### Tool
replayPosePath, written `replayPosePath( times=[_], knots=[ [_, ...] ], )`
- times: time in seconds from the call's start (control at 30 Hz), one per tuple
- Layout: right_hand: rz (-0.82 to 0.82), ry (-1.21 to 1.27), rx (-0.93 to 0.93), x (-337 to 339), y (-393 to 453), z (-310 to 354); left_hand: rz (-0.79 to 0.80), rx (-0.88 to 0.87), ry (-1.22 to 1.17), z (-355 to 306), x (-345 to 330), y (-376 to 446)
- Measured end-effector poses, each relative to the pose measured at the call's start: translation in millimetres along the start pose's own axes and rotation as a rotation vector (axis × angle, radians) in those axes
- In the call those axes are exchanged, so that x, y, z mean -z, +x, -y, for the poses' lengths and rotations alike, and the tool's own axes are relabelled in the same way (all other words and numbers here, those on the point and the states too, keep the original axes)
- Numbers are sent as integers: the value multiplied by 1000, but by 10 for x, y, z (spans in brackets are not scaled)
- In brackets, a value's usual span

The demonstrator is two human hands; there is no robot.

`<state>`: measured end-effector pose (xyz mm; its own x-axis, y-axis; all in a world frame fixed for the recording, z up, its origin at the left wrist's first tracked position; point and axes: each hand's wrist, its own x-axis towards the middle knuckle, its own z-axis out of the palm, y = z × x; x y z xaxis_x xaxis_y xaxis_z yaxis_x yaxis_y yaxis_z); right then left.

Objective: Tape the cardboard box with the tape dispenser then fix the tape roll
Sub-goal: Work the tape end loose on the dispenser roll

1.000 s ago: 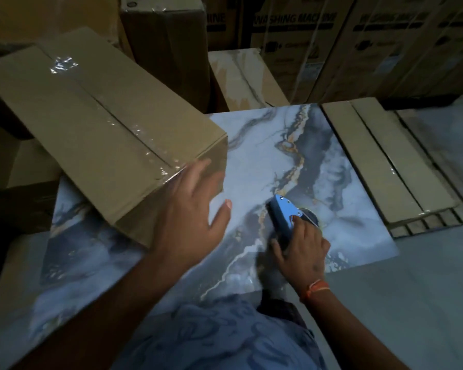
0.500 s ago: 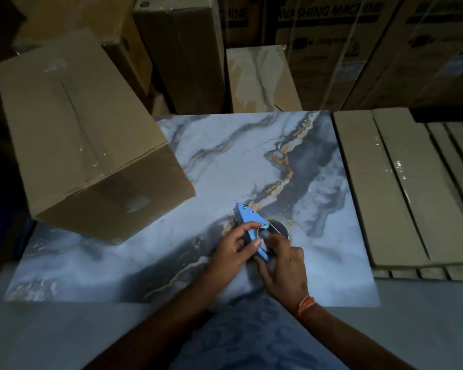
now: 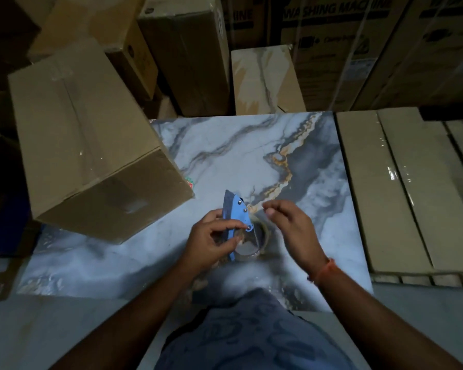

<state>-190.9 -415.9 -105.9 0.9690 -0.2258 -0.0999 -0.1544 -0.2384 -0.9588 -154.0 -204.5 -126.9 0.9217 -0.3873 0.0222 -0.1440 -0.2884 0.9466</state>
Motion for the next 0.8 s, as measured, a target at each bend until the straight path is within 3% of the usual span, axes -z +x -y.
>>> replayPosePath(
  times=[0.1,0.23,0.4,0.63,0.8],
  knots=[
    [211,237,-332,-41,280,114,141,-77,199,2,161,47],
    [310,211,-336,-157,387,163,254,-98,359,38,287,60],
    [249,295,-329,-304,374,59,282,-128,459,96,386,96],
    [-32,276,-356,-477,329,-85,341,-201,571,197,469,128],
    [-104,316,-356,-559,247,-230,423,-270,612,289,438,143]
  ],
)
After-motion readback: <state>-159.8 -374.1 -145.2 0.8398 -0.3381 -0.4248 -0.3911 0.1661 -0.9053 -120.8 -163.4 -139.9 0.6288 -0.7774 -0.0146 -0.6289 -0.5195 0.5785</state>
